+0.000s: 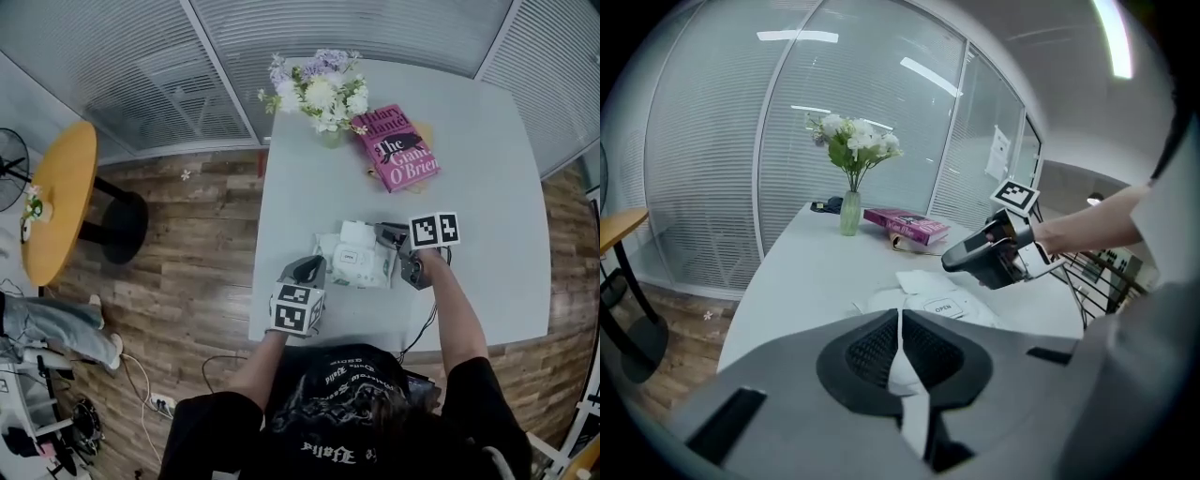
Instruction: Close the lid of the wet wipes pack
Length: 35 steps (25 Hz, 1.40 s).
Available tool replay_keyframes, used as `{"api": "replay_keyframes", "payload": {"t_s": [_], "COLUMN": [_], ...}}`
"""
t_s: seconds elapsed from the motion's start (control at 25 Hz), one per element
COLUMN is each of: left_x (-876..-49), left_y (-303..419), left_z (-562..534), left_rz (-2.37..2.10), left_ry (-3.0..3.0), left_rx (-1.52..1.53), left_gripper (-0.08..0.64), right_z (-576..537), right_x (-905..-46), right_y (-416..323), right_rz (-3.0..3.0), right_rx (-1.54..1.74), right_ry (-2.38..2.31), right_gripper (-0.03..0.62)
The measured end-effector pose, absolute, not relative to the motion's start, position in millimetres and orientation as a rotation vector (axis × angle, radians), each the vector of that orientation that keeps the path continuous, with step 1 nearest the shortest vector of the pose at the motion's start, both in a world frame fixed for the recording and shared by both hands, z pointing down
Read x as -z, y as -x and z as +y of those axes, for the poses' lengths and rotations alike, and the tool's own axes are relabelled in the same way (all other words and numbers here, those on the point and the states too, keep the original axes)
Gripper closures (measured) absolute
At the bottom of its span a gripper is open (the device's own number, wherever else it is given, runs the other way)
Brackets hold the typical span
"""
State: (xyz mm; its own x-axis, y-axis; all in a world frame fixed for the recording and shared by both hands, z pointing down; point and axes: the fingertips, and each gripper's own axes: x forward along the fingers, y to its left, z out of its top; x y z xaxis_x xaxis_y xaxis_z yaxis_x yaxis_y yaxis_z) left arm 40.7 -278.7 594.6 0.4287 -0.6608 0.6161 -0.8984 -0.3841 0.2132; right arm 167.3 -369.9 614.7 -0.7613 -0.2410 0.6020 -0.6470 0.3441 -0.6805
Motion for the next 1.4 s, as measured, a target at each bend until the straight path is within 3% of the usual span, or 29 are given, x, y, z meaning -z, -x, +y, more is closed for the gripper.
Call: {"api": "replay_keyframes", "payload": {"t_s": [0.32,0.52,1.4], "left_x": [-611.6,-623.4,-628.8], "left_y": [-51.2,-53.9,-51.2], "left_z": [-279.6,-276.0,-279.2], "left_rz": [-1.247,-1.231,-1.177], "left_ry": [-2.158,-2.122,-2.045], "left_rx": [-0.671,-0.723,-0.574], "left_gripper": [0.545,0.545,0.546], "right_z": [-373.2,-374.1,-355.8], "right_x": [-632.6,-627.6,-571.8], "right_y": [-165.9,-160.7,-155.0], "right_rz": [-2.172,-2.21,-2.499], "right_rx": [-1.48,-1.52,-1.418], "right_ry": [-0.742,-0.711,-0.733], "right_gripper": [0.495,0.575,0.566]}}
